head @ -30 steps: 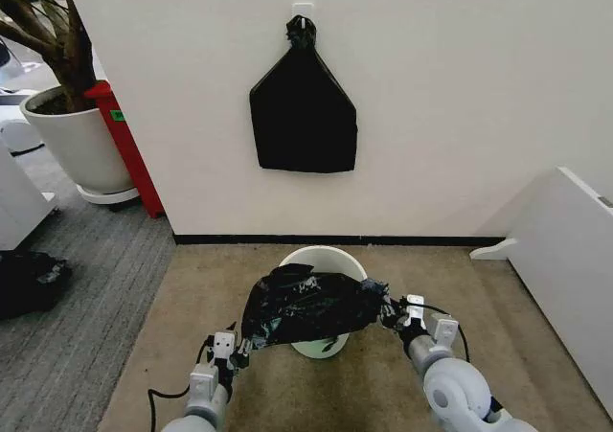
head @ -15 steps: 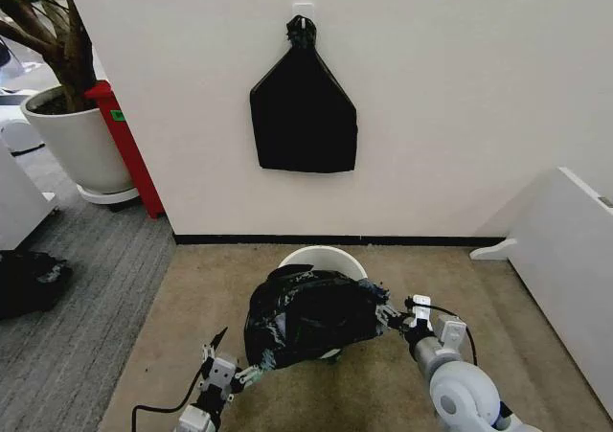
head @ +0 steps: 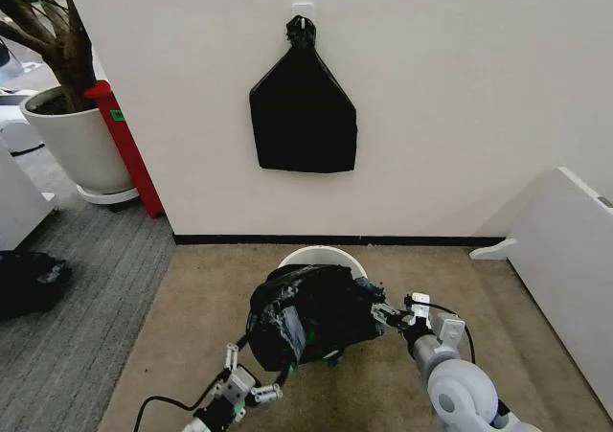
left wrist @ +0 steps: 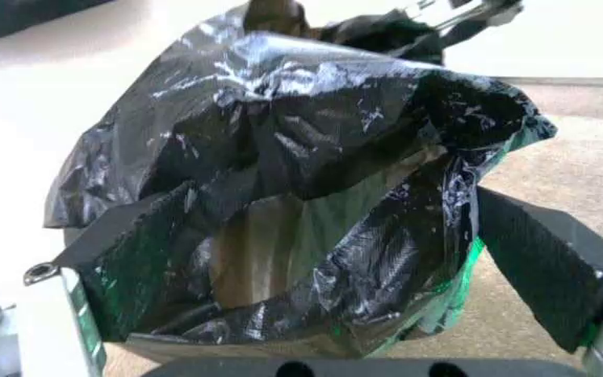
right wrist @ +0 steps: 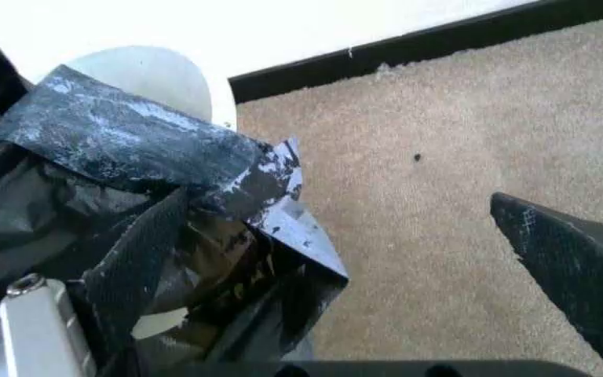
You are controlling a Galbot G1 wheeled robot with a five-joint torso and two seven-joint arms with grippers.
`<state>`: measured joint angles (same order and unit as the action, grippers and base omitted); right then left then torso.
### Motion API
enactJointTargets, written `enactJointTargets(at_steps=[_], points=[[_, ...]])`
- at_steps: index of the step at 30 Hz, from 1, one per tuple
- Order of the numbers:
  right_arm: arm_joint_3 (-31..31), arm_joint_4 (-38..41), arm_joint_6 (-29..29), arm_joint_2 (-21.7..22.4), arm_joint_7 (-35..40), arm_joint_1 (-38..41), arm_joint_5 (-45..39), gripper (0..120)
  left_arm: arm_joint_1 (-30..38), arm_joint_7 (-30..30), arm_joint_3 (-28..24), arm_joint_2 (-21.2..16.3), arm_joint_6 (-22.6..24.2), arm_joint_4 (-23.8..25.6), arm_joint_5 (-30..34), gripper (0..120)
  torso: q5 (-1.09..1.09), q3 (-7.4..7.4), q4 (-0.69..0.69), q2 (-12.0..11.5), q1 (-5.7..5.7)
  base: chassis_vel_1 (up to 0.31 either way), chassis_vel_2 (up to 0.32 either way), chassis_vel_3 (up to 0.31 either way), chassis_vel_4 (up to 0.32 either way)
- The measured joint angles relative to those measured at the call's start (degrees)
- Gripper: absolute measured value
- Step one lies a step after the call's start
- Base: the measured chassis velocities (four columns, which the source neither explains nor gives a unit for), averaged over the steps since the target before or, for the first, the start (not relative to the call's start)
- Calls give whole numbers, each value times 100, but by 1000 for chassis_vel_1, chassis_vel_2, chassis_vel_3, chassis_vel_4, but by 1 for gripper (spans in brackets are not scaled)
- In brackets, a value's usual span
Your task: Place the garbage bag over the trash bin.
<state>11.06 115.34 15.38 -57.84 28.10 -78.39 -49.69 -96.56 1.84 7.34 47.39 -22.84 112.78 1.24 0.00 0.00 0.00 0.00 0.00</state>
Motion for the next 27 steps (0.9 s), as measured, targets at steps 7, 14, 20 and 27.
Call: enactJointTargets(at_steps=[7,14,20,27], points=[[-16,-4,0,-10,20,27,-8,100,13,-168,26,-62,-158,34,-53,100,0,0,0,0,0,0,0,0,0],[-54,40,-1,-4,16,40,-11,100,40,-13,45,-115,-112,189,172,100,0,0,0,0,0,0,0,0,0],[-12,217,-23,25,6,-19,51,100,167,491,103,-95,353,487,1104,100,0,0,0,0,0,0,0,0,0],[175,790,-55,143,47,-379,12,100,336,656,258,-111,520,517,1461,100,0,0,-1,0,0,0,0,0,0]])
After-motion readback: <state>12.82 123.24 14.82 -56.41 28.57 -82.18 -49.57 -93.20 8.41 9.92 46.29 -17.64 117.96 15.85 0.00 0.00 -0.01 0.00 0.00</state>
